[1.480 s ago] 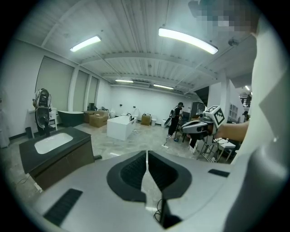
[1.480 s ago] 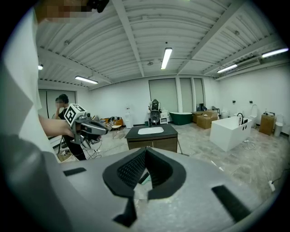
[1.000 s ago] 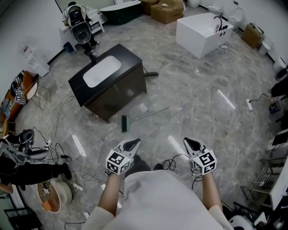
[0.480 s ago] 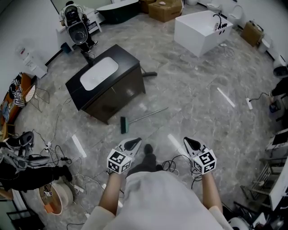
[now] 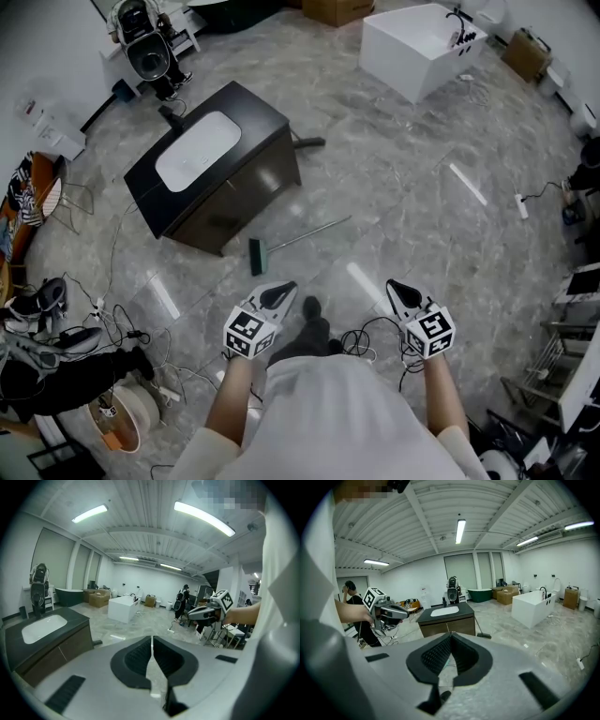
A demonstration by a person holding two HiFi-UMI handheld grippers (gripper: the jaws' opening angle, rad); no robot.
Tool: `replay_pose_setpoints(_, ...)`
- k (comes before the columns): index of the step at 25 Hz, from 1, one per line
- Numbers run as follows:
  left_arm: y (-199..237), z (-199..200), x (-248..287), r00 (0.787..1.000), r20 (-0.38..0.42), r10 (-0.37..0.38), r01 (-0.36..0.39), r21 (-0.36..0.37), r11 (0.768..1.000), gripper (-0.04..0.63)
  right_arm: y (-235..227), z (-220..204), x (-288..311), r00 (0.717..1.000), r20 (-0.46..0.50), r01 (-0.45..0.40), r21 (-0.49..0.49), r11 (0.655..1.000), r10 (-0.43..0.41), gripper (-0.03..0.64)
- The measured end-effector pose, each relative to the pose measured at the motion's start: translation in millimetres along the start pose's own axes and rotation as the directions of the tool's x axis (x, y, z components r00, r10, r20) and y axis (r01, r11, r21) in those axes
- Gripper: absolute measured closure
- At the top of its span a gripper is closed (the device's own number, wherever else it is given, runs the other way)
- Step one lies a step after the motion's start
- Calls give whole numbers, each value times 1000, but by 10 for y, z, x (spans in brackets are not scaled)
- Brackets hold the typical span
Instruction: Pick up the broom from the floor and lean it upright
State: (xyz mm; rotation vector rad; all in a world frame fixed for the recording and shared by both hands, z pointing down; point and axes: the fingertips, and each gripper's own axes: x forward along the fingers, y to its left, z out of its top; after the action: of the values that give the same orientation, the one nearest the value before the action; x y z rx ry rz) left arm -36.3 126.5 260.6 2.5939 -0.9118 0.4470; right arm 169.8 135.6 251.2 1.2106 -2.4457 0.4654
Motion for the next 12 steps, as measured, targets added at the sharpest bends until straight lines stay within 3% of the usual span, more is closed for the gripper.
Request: replay_pose_setpoints(12,1103,88,374,997,-37,-69,70,16,997,580,-134,366,1165,998,-60,5,8,1000,-4,615)
